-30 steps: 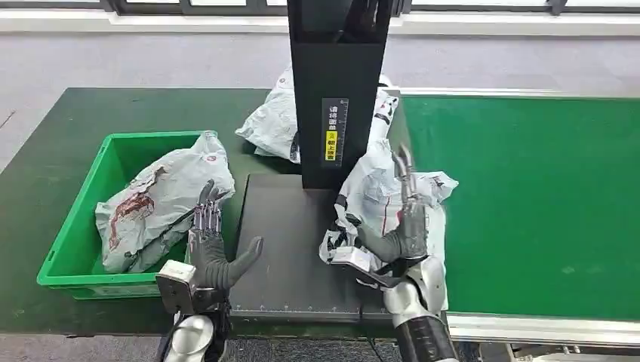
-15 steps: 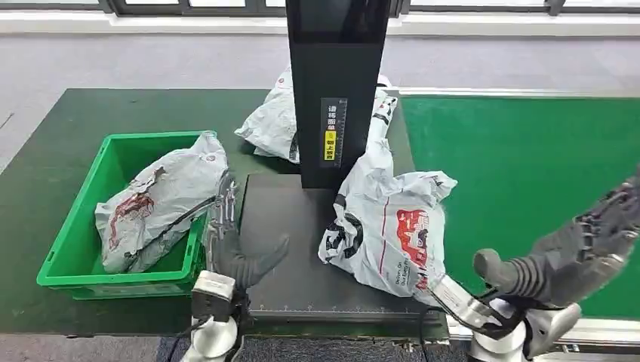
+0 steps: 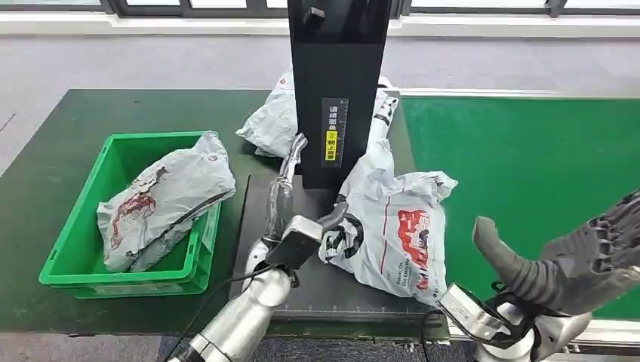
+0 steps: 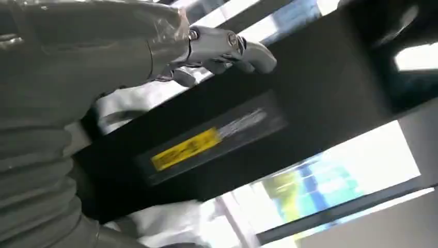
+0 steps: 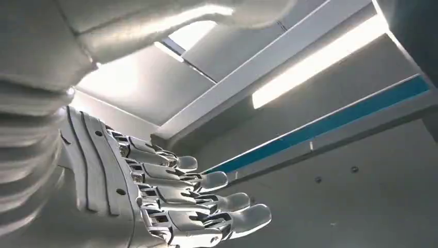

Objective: Moved the parcel from conveyor to table for the left to box.

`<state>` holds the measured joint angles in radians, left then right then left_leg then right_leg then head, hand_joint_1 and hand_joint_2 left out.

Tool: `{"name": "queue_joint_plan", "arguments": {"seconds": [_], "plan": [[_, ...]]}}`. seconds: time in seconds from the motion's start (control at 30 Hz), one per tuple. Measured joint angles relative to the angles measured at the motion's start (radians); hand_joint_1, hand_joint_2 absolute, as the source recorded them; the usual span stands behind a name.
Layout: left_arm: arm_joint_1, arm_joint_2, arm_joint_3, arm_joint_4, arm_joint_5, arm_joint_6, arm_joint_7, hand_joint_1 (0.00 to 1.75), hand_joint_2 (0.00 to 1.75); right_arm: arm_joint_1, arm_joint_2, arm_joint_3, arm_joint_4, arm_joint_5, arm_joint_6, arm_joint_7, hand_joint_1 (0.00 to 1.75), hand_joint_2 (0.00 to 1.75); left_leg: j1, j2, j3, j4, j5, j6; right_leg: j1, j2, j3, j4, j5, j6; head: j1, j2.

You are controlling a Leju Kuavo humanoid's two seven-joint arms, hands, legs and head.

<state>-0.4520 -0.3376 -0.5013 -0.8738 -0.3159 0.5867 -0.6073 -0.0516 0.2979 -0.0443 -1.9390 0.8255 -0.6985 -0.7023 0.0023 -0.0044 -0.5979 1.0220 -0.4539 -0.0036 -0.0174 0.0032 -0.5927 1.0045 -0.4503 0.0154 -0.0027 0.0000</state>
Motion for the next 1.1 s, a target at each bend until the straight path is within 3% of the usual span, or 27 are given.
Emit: {"name": "queue_joint_plan", "arguments": {"seconds": [0.2, 0.63, 0.67, 0.7, 0.73, 1.1], "plan": [[-0.062, -0.015, 0.000, 0.186, 0.014, 0.008, 0.026, 0.00, 1.75, 0.000, 0.000, 0.000, 0.002, -0.003, 0.000, 0.001, 0.00, 1.75, 0.000, 0.000, 0.000, 0.000, 0.000, 0.000, 0.000, 0.000, -0.001, 0.000, 0.000, 0.000, 0.000, 0.000], [-0.109, -0.021, -0.163, 0.438, 0.002, 0.063, 0.288, 0.02, 1.75, -0.001, 0.000, 0.000, 0.025, -0.089, 0.000, 0.001, 0.00, 1.75, 0.000, 0.000, -0.001, 0.000, 0.000, 0.000, 0.000, 0.000, -0.001, 0.000, 0.000, 0.000, 0.000, 0.000], [-0.109, -0.021, -0.183, 0.445, 0.000, 0.063, 0.302, 0.80, 1.75, -0.001, 0.000, 0.000, 0.026, -0.090, 0.000, 0.001, 0.00, 1.75, 0.000, 0.000, -0.001, 0.000, 0.000, 0.000, 0.000, 0.000, -0.001, 0.000, 0.000, 0.000, 0.000, 0.000], [-0.109, -0.021, -0.202, 0.452, -0.004, 0.058, 0.316, 1.48, 1.75, -0.001, 0.000, 0.000, 0.027, -0.096, 0.000, 0.001, 0.00, 1.75, 0.000, 0.000, -0.001, 0.000, 0.000, 0.000, 0.000, 0.000, -0.001, 0.000, 0.000, 0.000, 0.000, 0.000], [-0.110, -0.021, -0.222, 0.460, -0.008, 0.050, 0.329, 1.71, 1.75, -0.001, 0.000, 0.000, 0.030, -0.100, 0.000, 0.001, 0.00, 1.75, 0.000, 0.000, -0.001, 0.000, 0.000, 0.000, 0.000, 0.000, -0.001, 0.000, 0.000, 0.000, 0.000, 0.000], [-0.116, -0.021, -0.388, 0.503, -0.037, 0.021, 0.426, 1.75, 1.75, -0.002, 0.000, 0.005, 0.069, -0.152, 0.000, 0.001, 0.00, 1.75, 0.000, 0.000, -0.001, 0.000, 0.000, 0.000, 0.000, 0.000, -0.001, 0.000, 0.000, 0.000, 0.000, 0.000]]}}
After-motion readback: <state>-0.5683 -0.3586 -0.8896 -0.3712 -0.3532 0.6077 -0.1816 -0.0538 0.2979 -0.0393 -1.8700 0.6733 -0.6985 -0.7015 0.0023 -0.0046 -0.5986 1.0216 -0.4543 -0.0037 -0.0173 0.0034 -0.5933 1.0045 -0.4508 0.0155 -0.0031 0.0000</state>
